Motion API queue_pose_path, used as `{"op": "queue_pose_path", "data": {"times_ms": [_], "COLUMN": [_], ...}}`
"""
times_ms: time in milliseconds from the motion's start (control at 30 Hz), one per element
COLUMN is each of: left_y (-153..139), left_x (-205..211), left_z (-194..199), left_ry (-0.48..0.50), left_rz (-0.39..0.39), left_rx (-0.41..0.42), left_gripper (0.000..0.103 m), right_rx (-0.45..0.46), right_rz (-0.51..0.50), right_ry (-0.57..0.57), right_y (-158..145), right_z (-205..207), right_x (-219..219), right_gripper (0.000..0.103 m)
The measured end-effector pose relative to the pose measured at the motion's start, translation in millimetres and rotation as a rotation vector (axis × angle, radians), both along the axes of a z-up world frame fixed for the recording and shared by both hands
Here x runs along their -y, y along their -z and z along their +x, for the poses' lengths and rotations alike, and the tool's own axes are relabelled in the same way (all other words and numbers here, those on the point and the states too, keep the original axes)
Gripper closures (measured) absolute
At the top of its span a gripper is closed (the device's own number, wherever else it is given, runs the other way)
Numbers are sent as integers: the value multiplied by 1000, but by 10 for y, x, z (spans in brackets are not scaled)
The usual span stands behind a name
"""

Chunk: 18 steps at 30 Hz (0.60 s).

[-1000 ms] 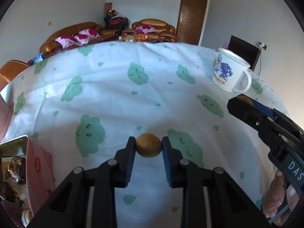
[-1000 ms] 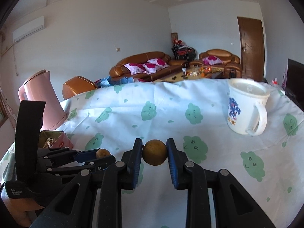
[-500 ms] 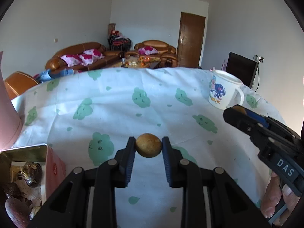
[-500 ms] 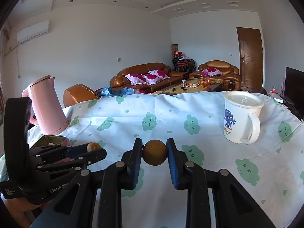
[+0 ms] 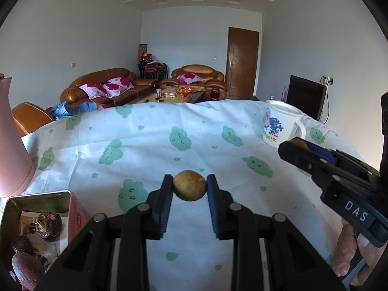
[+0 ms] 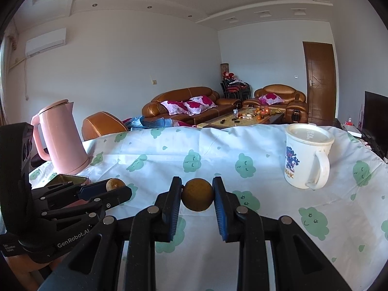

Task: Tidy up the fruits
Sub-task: 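Lift both small brown fruits and carry them toward the gold tin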

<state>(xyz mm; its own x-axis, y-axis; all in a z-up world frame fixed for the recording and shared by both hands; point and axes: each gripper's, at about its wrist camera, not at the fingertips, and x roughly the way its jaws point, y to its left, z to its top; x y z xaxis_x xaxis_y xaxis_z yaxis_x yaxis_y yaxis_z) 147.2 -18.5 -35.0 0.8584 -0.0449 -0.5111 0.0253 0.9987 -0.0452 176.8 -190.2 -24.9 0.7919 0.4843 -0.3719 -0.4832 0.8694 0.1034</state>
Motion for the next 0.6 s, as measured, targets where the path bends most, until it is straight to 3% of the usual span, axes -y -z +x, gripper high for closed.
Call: {"op": "queue_pose_path", "data": {"times_ms": [600], "left_y": [-53], "left_x": [43], "left_z": [-148], "left_ry": [-5], "left_rz": [25], "left_rx": [65], "left_gripper": [74], "right_rx": [82], "right_rz": [-26], "right_ry": [-5], "right_y": [-38], "right_z": [-150], "right_x": [-33], "right_gripper": [75]}}
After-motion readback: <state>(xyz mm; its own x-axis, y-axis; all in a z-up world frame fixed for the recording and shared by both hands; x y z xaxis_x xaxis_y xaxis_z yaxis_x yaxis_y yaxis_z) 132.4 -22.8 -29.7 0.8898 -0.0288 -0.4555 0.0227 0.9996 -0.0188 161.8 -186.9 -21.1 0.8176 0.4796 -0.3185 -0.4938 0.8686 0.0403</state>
